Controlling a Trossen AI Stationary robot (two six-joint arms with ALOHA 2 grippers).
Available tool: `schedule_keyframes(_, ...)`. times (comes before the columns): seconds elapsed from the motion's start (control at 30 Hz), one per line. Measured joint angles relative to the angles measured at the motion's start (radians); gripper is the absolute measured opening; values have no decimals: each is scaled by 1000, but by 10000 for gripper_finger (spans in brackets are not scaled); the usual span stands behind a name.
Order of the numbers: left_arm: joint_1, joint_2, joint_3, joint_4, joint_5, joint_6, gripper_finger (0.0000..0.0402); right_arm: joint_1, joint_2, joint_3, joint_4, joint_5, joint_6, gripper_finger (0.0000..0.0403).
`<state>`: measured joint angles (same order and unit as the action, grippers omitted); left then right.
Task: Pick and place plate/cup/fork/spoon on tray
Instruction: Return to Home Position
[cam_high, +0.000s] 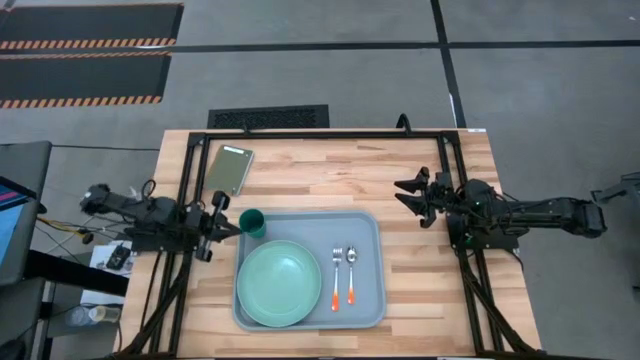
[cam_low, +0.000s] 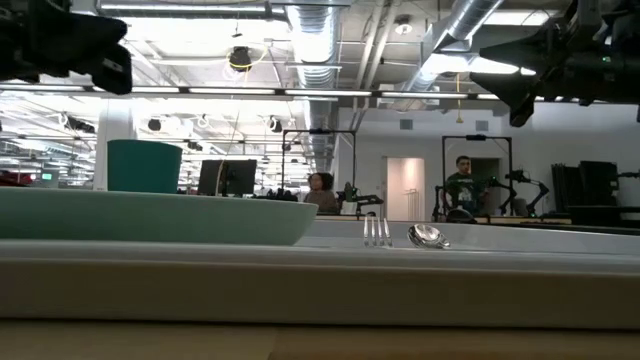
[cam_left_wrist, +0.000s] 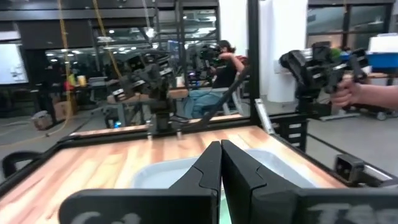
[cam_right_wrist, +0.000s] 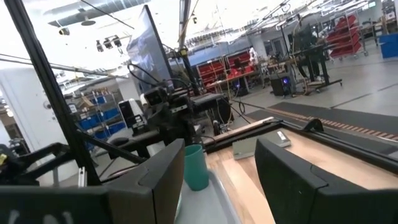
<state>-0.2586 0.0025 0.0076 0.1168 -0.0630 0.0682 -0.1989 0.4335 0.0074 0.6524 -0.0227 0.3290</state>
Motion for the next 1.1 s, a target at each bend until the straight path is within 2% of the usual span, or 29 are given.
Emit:
schedule_keyframes(0.17,142,0,0,-1,85,-11,0,0,0,0,-8,1,-12,221)
schedule_keyframes(0.4,275,1,-1,-30,101,-44,0,-1,0,0,-51,1,-114,221)
schedule_keyframes(0.57,294,1,-1,-29,163,-65,0,0,0,0,-108,42,-123,221)
schedule_keyframes(1.1,294,2,-1,-25,156,-65,0,0,0,-1,-225,52,-113,221)
